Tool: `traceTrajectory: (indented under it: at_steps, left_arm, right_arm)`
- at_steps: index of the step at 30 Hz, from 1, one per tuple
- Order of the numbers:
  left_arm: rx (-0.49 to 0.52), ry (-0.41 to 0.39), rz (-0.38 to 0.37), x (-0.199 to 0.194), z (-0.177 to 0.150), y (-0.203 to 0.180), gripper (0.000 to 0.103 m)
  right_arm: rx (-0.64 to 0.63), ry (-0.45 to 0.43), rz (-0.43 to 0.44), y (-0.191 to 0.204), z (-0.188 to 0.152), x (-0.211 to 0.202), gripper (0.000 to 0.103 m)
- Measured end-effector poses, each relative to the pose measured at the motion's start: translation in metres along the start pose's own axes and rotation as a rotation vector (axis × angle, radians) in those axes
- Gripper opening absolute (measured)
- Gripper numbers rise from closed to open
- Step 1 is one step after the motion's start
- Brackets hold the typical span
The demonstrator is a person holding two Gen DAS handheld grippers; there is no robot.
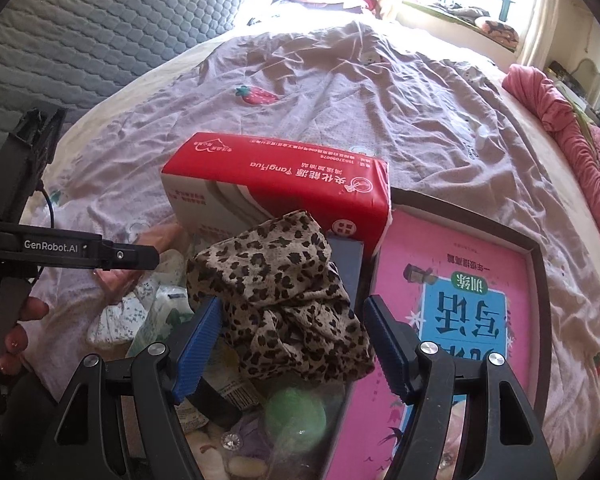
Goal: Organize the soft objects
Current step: 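Grasp the pink towel roll with the left tool while the right tool grasps the leopard scrunchie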
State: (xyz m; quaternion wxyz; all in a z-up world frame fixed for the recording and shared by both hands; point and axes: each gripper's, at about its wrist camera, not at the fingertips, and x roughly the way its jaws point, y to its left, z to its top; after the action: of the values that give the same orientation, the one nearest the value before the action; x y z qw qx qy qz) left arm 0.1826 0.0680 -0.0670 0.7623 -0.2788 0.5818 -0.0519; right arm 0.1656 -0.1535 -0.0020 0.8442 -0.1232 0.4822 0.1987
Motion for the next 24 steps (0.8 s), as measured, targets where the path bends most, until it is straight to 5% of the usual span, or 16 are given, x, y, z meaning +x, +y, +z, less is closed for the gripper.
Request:
traceTrajectory:
  at_steps: [9,15,19,24]
  left_arm:
    - [-0.014,0.020,-0.029,0.006,-0.001,0.003,0.051]
    - [0.008,0.037,-0.018,0.008,-0.003,0.001,0.042]
    - [0.018,0.035,-0.024,0.007,-0.006,0.003,0.041]
    - [0.000,0.025,-0.050,0.001,-0.010,0.010,0.039]
  right_arm:
    - [0.014,0.008,-0.016,0.003,-0.002,0.011,0.074]
    - [0.023,-0.009,-0.058,0.001,-0.006,0.006,0.055]
    - [0.041,-0.019,-0.054,-0.004,-0.008,0.001,0.034]
    - [0.088,-0.023,-0.022,-0.016,-0.012,-0.005,0.024]
